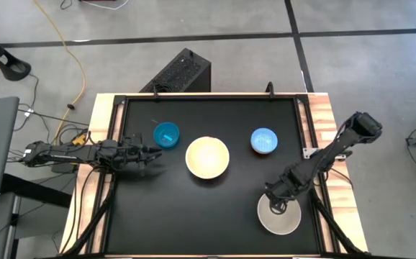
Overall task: Nest bowls inside each other
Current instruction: Stack the gray bowl on top of the pink bowl
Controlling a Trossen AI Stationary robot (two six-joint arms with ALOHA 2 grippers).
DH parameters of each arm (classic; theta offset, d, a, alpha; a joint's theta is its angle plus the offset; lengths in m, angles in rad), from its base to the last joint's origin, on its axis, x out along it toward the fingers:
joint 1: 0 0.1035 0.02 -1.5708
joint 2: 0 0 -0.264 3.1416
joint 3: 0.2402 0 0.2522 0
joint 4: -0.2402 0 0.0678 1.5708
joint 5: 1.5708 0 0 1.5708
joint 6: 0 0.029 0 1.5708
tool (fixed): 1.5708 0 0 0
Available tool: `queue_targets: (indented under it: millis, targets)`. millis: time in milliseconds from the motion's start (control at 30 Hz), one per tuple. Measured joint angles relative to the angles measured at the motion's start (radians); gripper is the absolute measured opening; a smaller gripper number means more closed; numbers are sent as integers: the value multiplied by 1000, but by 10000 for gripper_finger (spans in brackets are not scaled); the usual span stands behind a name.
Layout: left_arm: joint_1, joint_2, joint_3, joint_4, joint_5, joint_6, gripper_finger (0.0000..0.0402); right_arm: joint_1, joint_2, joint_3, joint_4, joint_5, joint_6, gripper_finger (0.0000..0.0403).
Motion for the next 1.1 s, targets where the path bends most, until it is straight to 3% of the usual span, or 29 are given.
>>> queue_targets:
  millis: [300, 467, 733, 1100]
  targets:
    - [0, 0, 0, 0, 0, 0, 88, -95, -9, 35, 39, -21, -157, 13]
    - [0, 0, 0, 0, -1, 0, 88, -214, -26, 126, 12, -32, -198, 15]
    - [0, 0, 0, 0, -2, -1, 88, -439, 15, 400, 21, -39, -234, 7]
    - [0, 0, 0, 0, -1, -3, 88, -661, 298, 742, 50, -6, -574, 7]
